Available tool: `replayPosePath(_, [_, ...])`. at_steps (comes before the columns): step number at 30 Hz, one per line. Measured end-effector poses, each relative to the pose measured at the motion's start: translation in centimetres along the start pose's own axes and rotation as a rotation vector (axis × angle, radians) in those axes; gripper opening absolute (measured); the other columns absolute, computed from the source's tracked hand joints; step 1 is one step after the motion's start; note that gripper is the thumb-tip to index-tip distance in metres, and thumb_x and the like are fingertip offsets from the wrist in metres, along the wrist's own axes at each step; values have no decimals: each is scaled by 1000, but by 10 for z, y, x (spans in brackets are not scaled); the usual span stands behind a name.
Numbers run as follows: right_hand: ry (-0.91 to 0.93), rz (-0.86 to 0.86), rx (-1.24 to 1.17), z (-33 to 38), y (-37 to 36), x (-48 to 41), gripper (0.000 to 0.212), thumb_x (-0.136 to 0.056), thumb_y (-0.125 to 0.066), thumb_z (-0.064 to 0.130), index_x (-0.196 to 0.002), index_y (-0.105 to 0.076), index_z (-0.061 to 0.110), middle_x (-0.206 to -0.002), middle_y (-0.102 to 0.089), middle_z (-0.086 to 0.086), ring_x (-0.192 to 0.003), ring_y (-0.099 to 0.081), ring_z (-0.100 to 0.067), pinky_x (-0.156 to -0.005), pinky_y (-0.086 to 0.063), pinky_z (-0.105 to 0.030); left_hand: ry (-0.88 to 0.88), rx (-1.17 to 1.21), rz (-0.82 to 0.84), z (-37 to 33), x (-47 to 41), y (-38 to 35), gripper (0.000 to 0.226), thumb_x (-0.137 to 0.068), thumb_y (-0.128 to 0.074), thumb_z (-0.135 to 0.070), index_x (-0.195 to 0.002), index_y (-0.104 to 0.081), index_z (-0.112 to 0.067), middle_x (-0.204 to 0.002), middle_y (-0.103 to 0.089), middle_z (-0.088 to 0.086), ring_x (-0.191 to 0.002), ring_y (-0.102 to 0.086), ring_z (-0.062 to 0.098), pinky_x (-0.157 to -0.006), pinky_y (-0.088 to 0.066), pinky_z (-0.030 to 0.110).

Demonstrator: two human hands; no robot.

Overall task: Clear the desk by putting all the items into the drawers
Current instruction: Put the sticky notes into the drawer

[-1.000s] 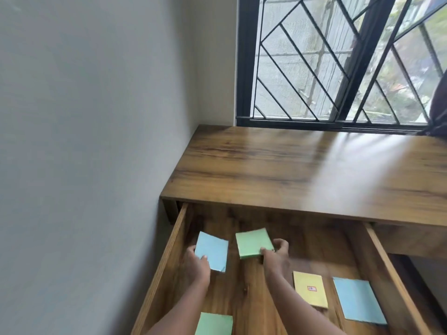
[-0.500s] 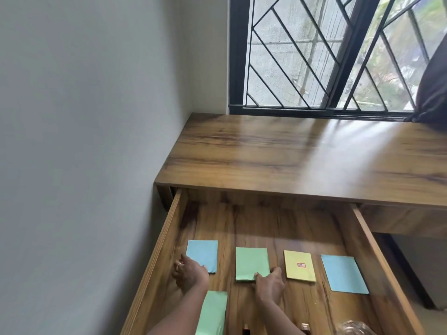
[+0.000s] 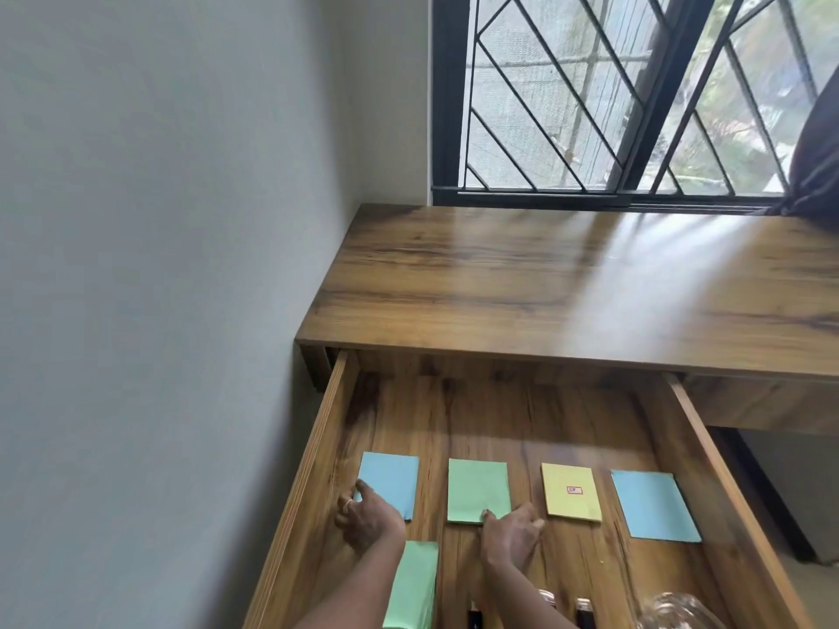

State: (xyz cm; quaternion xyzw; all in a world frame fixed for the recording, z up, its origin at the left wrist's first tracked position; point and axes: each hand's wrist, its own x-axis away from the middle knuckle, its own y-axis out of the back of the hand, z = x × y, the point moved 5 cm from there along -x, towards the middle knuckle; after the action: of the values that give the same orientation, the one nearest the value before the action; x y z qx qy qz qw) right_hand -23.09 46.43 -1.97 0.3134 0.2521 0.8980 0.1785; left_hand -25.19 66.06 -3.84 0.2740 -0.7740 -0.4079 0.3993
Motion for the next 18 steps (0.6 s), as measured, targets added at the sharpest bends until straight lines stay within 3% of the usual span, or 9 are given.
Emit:
replayPosePath(7, [-54,-11,-33,0,-1,8,46,-87,-62,4,-124,-39,-9,-129,-38,-27,-105,-51,-37,-79,-45,-37,19,24,-20,2,3,1,65,-91,-54,-18,-149,-23,-19,-152,-24,12,-132,-31,29,-101,-42,34])
replayPosePath(13, [-25,-65,-100,0,12,17,49,-89,-60,9,-129,-38,-7,-129,-40,-26,-98,-52,-33,-71,-41,-31,22,205,-107,1,12,11,64,-91,-55,-11,-148,-27,-15,-152,-27,16,-134,-31,33,-104,-39,40])
replayPosePath(15, [-4,-95,-104,-1,24,22,48,-90,-58,9,-130,-38,-8,-129,-41,-26,-96,-50,-31,-73,-39,-32,-1,240,-112,0,20,15,54,-96,-44,-15,-148,-28,-12,-153,-26,15,-138,-26,32,-110,-31,40])
replayPosePath(17, [18,-103,-83,-3,34,27,41,-92,-53,5,-126,-39,-13,-128,-40,-29,-103,-48,-38,-80,-42,-37,-22,234,-32,-4,31,20,47,-102,-25,-19,-148,-27,-9,-154,-23,14,-142,-20,31,-116,-19,39])
replayPosePath(18, [60,-113,-88,-3,41,30,38,-92,-50,1,-123,-38,-17,-126,-38,-32,-106,-45,-44,-83,-42,-42,-44,235,-13,-4,39,23,47,-101,-26,-17,-147,-27,-7,-154,-23,15,-142,-20,32,-117,-18,39])
